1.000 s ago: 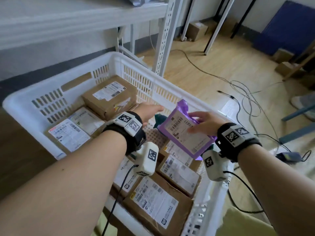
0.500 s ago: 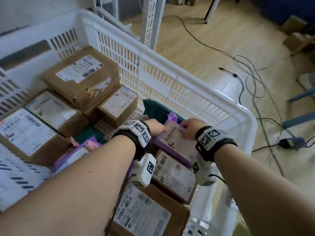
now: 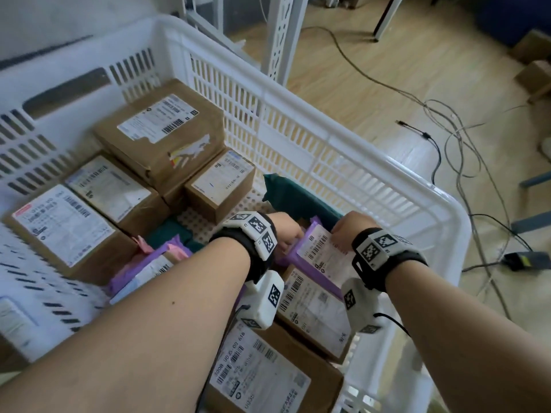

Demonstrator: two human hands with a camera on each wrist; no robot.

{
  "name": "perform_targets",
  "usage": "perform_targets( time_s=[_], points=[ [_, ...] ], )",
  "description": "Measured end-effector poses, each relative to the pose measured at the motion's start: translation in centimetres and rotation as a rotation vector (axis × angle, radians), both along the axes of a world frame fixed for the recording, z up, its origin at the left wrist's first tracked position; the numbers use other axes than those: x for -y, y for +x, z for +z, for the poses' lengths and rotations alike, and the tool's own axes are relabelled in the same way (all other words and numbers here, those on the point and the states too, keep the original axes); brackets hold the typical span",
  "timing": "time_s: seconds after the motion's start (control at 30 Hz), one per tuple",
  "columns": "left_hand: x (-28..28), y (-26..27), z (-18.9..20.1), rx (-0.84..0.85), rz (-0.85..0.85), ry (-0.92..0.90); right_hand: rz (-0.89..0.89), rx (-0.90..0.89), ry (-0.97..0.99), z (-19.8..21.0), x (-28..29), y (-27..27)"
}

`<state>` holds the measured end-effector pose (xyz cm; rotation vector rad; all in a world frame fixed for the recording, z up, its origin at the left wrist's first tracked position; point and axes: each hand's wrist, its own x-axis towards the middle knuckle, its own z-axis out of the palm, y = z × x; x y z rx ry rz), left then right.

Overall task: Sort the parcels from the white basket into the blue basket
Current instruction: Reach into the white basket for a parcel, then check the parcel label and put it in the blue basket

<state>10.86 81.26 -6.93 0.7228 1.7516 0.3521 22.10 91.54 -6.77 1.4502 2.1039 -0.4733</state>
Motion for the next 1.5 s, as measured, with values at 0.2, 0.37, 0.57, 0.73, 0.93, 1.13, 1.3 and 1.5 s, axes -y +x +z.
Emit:
perform_targets(
  time_s=[0.2, 0.37, 0.57, 0.73, 0.93, 1.13, 1.3, 1.5],
  points=[
    [2.2, -4.2, 2.5, -0.142, 0.064, 0.124, 0.033, -0.16, 0.025, 3.3, 1.6, -3.5],
    [6.4, -8.4, 4.5, -0.236, 0.169, 0.164, 0.052, -0.275, -0.063, 5.1, 4.9, -8.1],
    [11.2, -14.5, 6.0, -0.342, 0.368, 0.17, 0.033, -0.402, -0.204, 5.9, 8.8, -14.1],
    [13.1, -18.3, 5.6, -0.371, 0.584, 0.204, -0.002, -0.514, -0.326, 3.9, 10.2, -18.2],
    [12.8, -20.4, 5.2, -0.361, 0.677, 0.191, -0.036, -0.496, -0.354, 1.7, 11.5, -22.8],
    [11.7, -22.7, 3.7, -0.404, 0.747, 0.129, -0.214, -0.555, -0.4, 0.3, 11.1, -26.8],
    [11.1, -23.8, 2.2, -0.515, 0.802, 0.085, -0.432, -0.612, -0.62, 0.4, 9.8, -27.1],
    [10.9, -23.8, 1.9, -0.518, 0.819, 0.119, -0.512, -0.657, -0.726, -0.1, 9.2, -24.3]
  ],
)
